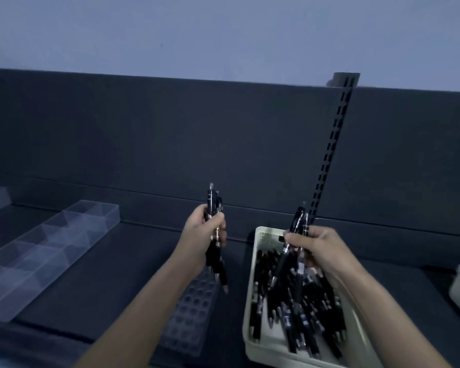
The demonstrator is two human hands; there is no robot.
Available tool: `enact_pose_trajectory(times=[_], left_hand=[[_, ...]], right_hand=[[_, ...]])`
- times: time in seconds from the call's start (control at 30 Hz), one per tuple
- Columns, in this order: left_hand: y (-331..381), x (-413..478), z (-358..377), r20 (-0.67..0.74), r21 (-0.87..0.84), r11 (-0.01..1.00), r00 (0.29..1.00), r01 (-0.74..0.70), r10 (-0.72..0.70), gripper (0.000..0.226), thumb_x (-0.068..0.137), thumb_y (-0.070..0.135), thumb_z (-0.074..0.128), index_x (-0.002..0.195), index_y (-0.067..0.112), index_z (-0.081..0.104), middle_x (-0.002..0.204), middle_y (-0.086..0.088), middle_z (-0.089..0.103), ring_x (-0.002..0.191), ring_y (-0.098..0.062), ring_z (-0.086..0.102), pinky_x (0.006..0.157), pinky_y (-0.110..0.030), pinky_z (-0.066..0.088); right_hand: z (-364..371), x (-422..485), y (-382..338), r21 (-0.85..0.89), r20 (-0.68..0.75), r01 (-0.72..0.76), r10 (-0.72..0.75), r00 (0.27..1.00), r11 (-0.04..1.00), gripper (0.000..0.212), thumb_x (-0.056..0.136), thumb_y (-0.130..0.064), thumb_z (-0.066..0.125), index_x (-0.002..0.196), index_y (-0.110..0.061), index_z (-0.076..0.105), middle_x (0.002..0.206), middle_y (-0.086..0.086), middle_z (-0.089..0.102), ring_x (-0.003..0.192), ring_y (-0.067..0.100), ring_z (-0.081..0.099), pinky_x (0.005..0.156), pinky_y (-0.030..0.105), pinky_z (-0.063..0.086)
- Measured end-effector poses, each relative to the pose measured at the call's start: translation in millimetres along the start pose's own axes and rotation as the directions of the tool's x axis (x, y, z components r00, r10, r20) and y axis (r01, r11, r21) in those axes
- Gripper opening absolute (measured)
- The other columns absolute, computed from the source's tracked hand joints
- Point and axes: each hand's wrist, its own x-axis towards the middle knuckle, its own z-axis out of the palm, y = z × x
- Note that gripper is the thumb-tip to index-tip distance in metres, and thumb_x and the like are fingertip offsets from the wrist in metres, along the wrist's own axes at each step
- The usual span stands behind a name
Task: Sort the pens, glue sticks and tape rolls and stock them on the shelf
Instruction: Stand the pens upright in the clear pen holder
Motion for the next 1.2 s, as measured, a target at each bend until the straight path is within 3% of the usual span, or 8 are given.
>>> enact_pose_trajectory(times=[0.1, 0.27, 0.37, 0.63, 0.8, 0.97, 1.1, 1.2], left_hand=[[8, 7, -36, 0.001, 0.016, 1.000, 1.000, 0.017, -0.017, 0.018, 0.089, -0.001, 0.053, 0.080, 0.014, 0.047, 0.056, 0.001, 0.042, 0.039, -0.009, 0.039, 0.039, -0.019, 0.031], [9, 11, -87, 0.202, 0.277, 0.959, 0.973, 0.051, -0.110, 0.023, 0.077, 0.005, 0.070, 0.065, 0.014, 0.053, 0.046, 0.006, 0.044, 0.039, -0.007, 0.039, 0.042, -0.020, 0.033], [4, 16, -106, 0.275, 0.299, 0.951, 0.947, 0.078, -0.164, 0.022, 0.077, 0.003, 0.069, 0.070, 0.012, 0.051, 0.052, 0.004, 0.047, 0.039, -0.005, 0.040, 0.041, -0.018, 0.033], [-14, 26, -156, 0.169, 0.324, 0.940, 0.971, 0.109, -0.171, 0.022, 0.080, -0.002, 0.066, 0.071, 0.008, 0.049, 0.054, -0.001, 0.046, 0.036, -0.003, 0.044, 0.038, -0.015, 0.034], [-31, 20, -174, 0.128, 0.301, 0.939, 0.969, 0.167, -0.213, 0.020, 0.081, -0.005, 0.063, 0.073, 0.006, 0.049, 0.053, -0.002, 0.042, 0.033, -0.003, 0.039, 0.036, -0.014, 0.031], [-38, 21, -179, 0.110, 0.308, 0.932, 0.966, 0.192, -0.235, 0.019, 0.081, -0.003, 0.063, 0.074, 0.007, 0.049, 0.052, 0.000, 0.043, 0.033, -0.004, 0.038, 0.036, -0.016, 0.032], [-40, 23, -175, 0.112, 0.309, 0.932, 0.965, 0.192, -0.236, 0.019, 0.080, -0.003, 0.064, 0.074, 0.007, 0.049, 0.050, 0.000, 0.043, 0.034, -0.006, 0.037, 0.037, -0.017, 0.031], [-42, 25, -171, 0.115, 0.313, 0.931, 0.966, 0.186, -0.232, 0.019, 0.080, -0.003, 0.063, 0.074, 0.007, 0.048, 0.048, 0.002, 0.042, 0.034, -0.006, 0.036, 0.038, -0.019, 0.030]], right_hand=[[41, 11, -14, 0.059, 0.012, 0.013, -0.014, 1.000, 0.998, 0.007, 0.079, -0.007, 0.069, 0.080, -0.001, 0.065, 0.053, 0.003, 0.057, 0.040, 0.010, 0.047, 0.038, 0.017, 0.035], [129, 26, -17, 0.059, 0.060, 0.034, -0.038, 0.997, 0.998, 0.007, 0.080, -0.006, 0.067, 0.074, -0.007, 0.064, 0.053, 0.000, 0.059, 0.041, 0.007, 0.047, 0.038, 0.016, 0.032], [166, 30, -13, 0.051, 0.079, 0.050, -0.053, 0.995, 0.997, 0.012, 0.082, -0.007, 0.066, 0.070, -0.010, 0.066, 0.054, -0.001, 0.064, 0.042, 0.008, 0.049, 0.038, 0.017, 0.033], [179, 39, 2, -0.096, 0.001, -0.103, 0.103, 0.995, 0.990, 0.028, 0.095, -0.026, 0.050, 0.073, -0.010, 0.058, 0.067, 0.006, 0.059, 0.058, 0.016, 0.054, 0.051, 0.023, 0.052], [180, 57, 11, -0.018, -0.034, -0.067, 0.066, 0.997, 0.998, 0.020, 0.091, 0.006, 0.048, 0.075, -0.007, 0.051, 0.074, 0.012, 0.053, 0.064, 0.019, 0.053, 0.050, 0.020, 0.054], [185, 70, 23, -0.176, -0.129, -0.007, -0.016, 0.992, 0.984, 0.015, 0.088, 0.010, 0.049, 0.084, -0.005, 0.051, 0.085, 0.012, 0.055, 0.078, 0.023, 0.056, 0.054, 0.016, 0.053], [187, 77, 35, -0.330, -0.132, 0.019, -0.066, 0.989, 0.944, 0.014, 0.089, 0.003, 0.052, 0.082, -0.010, 0.054, 0.083, 0.007, 0.058, 0.069, 0.016, 0.059, 0.055, 0.014, 0.052], [190, 78, 47, -0.485, -0.076, 0.018, -0.062, 0.995, 0.874, 0.010, 0.090, -0.002, 0.053, 0.084, -0.010, 0.054, 0.077, 0.003, 0.059, 0.065, 0.014, 0.060, 0.064, 0.026, 0.052]])
